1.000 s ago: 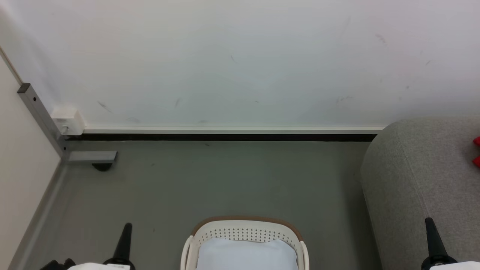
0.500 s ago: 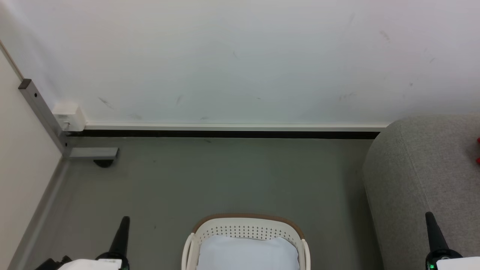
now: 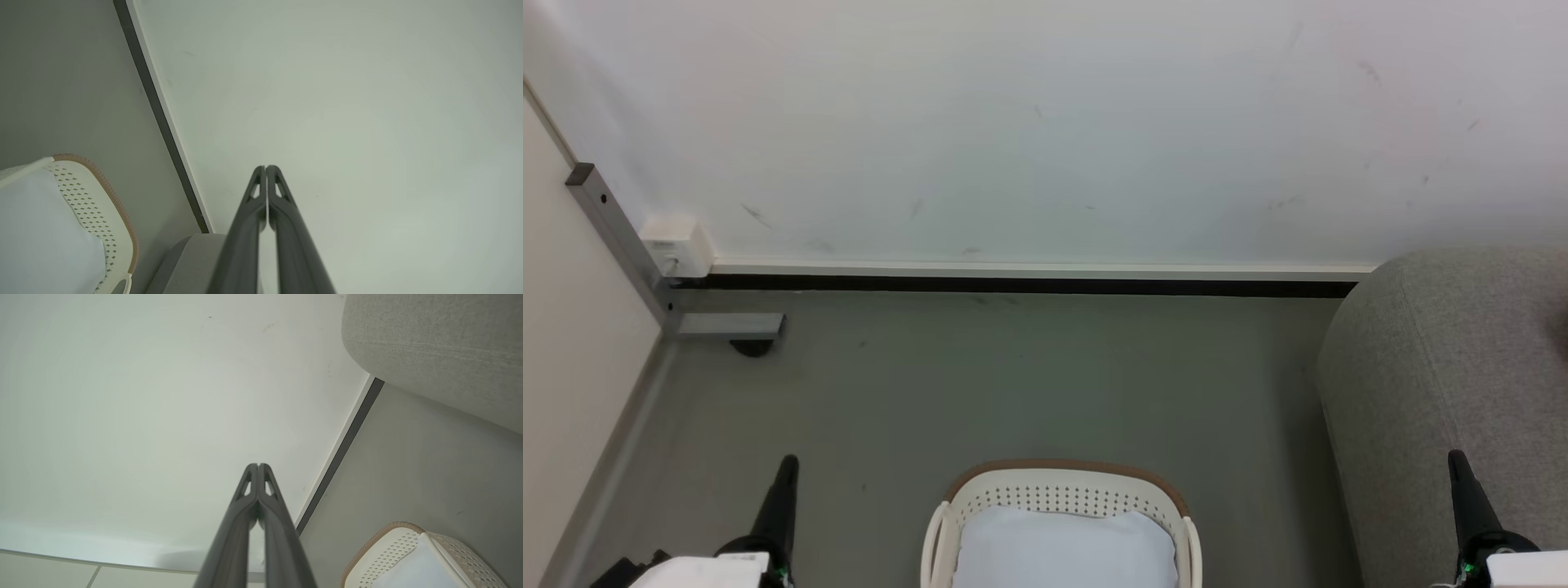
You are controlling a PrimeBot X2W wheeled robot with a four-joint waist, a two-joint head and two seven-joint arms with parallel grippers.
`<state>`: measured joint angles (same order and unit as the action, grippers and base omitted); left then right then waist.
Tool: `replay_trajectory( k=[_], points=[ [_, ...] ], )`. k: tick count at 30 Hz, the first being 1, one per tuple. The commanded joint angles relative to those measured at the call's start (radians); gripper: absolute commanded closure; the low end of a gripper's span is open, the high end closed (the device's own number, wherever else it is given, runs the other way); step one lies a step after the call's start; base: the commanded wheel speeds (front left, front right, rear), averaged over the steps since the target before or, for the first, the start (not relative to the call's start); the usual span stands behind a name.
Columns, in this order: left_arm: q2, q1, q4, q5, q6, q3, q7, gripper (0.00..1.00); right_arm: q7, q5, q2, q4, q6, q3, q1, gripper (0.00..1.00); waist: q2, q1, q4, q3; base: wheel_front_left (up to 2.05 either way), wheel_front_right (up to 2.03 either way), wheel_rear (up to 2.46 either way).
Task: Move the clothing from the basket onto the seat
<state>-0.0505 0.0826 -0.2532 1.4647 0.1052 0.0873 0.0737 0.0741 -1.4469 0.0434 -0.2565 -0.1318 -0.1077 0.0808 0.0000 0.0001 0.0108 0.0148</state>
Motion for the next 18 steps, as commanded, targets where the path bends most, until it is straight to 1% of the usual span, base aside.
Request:
replay_trajectory(
  k=[1, 18],
  points=[
    [-0.003, 0.014, 0.006, 0.02, 0.008, 0.006, 0.007, 1.0, 0.008, -0.024, 0.01, 0.009, 0.002, -0.005, 0.018, 1.0, 0.0, 0.0, -0.001, -0.001, 0.0, 0.0, 0.0],
    [-0.001, 0.03, 0.009, 0.131, 0.027, 0.027, 0.039, 1.0, 0.039, -0.15, 0.011, 0.014, 0.002, -0.008, 0.031, 1.0, 0.0, -0.0001, -0.009, -0.015, 0.0, 0.0, 0.0]
  ],
)
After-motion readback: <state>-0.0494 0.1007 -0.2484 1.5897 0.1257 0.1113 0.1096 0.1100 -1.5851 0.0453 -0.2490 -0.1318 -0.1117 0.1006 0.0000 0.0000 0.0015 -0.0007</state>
